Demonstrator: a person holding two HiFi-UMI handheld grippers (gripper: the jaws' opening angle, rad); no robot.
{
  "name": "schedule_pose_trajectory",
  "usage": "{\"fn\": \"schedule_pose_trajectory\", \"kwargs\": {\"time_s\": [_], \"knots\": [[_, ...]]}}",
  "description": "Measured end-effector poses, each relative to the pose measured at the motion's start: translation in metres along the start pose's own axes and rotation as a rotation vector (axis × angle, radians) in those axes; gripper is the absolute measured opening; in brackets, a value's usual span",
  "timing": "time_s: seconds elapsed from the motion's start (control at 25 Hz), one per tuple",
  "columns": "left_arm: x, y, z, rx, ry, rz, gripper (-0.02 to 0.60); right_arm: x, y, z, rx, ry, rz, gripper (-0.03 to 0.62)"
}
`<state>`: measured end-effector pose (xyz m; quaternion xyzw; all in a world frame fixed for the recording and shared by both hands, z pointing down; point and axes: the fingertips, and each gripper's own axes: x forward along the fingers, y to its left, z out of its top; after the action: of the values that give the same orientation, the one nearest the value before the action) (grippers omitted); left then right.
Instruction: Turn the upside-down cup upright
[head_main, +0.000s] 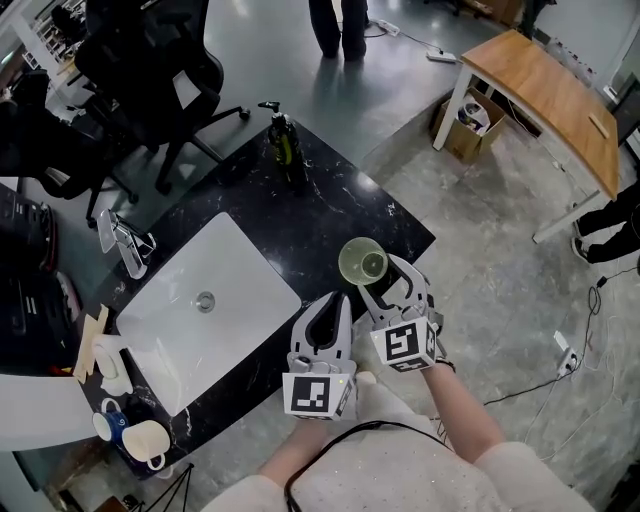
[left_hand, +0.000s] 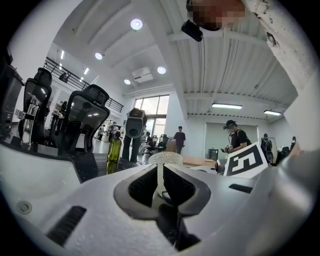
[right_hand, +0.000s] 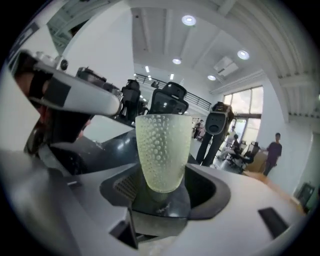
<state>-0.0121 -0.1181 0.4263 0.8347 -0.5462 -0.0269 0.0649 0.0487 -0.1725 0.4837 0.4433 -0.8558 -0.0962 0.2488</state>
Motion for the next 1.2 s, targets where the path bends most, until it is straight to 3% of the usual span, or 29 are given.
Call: {"fn": "schedule_pose_trajectory", "kwargs": {"time_s": [0.52, 0.88, 1.2], "knots": [[-0.008, 0.002, 0.006, -0.047, -0.031, -0.006, 0.035, -0.004, -0.025, -0.004, -0.848, 0.084, 0.03, 0.27], [-0.017, 0.002, 0.014, -0.057, -0.065, -0.001, 0.035, 0.008, -0.049, 0.011, -1.418, 0.125, -0.007, 0.271], [-0.025, 0.0, 0.019, -0.051, -0.091, 0.009, 0.035, 0.013, -0.042, 0.018, -1.839, 0.163, -0.002, 0.27]]}}
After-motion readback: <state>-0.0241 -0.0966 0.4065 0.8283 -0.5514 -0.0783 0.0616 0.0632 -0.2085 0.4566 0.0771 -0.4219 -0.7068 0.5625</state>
